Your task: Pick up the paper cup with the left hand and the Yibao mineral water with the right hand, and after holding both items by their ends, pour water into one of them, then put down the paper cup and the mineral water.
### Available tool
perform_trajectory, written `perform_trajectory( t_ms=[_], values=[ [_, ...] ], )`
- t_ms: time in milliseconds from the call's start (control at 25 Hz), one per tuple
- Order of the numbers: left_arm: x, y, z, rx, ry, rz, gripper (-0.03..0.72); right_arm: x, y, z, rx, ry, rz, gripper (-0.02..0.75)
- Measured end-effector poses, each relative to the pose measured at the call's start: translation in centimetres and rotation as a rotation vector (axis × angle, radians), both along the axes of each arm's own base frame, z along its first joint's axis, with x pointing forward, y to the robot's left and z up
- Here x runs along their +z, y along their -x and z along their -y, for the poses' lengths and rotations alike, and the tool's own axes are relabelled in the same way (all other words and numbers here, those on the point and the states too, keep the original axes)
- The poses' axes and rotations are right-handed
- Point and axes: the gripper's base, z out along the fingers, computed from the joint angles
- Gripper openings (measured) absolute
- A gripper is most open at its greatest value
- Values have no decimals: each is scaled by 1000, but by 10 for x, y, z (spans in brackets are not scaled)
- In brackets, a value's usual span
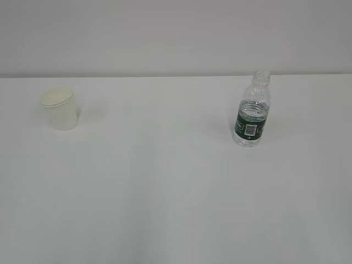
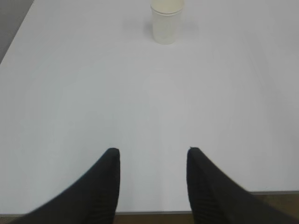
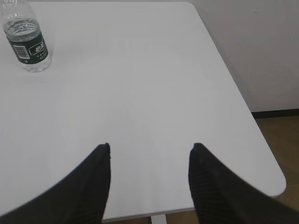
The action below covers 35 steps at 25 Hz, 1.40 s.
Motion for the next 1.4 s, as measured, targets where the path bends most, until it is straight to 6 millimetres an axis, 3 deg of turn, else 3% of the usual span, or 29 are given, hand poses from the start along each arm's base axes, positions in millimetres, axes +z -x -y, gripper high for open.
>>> perform_trajectory(
  t_ms=[240,440,840,1280,1400],
  values=[
    [1,0,2,-11,16,10,333,1,0,0,0,0,4,412],
    [21,4,4,-27,43,112,333,11,3,-2,21,-20,58,411],
    [38,-24,0,-84,-21,142,360,34,11,-4,44,-29,190,411],
    [47,-30,-4,-69,-79,232,522,60,-26,-14,138,-73,333,411],
    [52,-31,-5,-60,-100,290,536,62,-32,-15,149,-87,335,411]
  ],
)
